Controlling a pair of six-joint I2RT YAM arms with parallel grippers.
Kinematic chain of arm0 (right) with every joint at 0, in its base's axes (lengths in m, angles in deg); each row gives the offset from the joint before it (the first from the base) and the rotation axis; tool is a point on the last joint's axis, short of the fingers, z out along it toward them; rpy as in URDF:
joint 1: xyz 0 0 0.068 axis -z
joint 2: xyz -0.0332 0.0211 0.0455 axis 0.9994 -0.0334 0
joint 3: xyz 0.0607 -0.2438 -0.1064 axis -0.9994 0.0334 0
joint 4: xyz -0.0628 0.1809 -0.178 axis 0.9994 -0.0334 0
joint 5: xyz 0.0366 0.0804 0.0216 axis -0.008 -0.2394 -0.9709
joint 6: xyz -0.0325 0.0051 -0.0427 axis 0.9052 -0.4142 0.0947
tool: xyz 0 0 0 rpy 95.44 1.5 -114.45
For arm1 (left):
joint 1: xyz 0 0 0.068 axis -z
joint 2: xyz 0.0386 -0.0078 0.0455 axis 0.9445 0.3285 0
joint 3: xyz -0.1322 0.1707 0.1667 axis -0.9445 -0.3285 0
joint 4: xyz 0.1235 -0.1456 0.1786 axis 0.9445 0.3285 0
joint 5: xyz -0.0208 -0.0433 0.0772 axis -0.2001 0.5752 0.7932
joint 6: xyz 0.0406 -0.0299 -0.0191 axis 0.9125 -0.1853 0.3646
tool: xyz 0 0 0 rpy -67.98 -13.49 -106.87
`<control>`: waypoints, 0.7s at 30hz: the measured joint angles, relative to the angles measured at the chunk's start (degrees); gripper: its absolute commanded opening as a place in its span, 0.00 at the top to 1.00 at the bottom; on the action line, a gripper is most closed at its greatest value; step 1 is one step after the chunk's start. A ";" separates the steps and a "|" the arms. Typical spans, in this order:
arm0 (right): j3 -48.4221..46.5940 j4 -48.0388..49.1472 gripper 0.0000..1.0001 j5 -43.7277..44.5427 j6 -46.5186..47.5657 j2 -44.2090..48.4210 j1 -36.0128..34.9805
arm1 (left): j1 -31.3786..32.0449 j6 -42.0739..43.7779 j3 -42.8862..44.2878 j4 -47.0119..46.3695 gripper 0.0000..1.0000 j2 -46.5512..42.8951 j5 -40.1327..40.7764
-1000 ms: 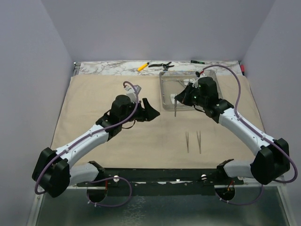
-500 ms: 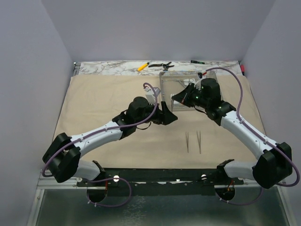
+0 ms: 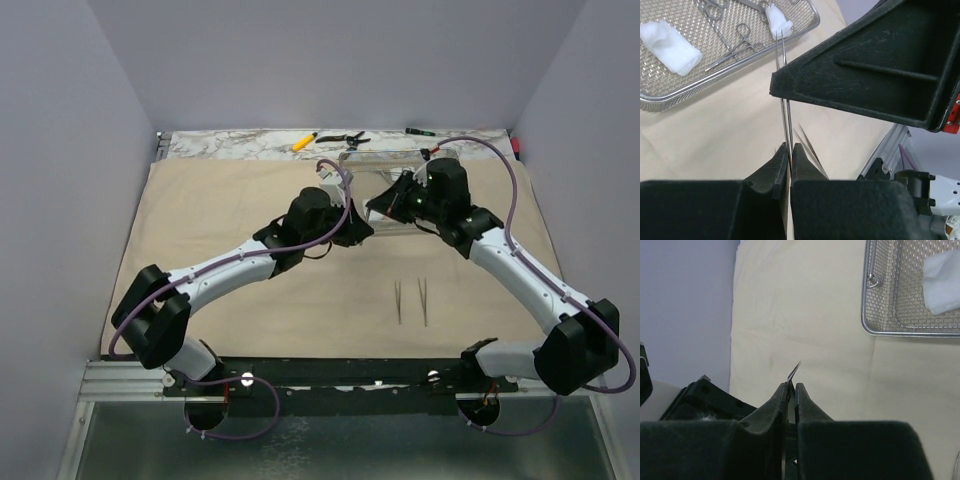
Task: Open and lay out the surgical kit
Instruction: Place the medical item in the surgical kit.
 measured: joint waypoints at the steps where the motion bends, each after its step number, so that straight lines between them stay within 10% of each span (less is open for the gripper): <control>1: -0.26 -0.42 0.77 0.20 -0.02 -0.42 0.00 | -0.13 0.02 0.28 0.35 1.00 0.31 -0.20; 6: -0.46 -1.05 0.39 0.39 -0.72 -0.90 -0.02 | -0.35 0.46 0.42 2.49 1.00 0.35 -3.48; 21: 17.94 24.35 0.16 -3.08 -3.37 17.38 -0.02 | -5.64 -4.13 4.92 3.08 1.00 -2.64 -24.74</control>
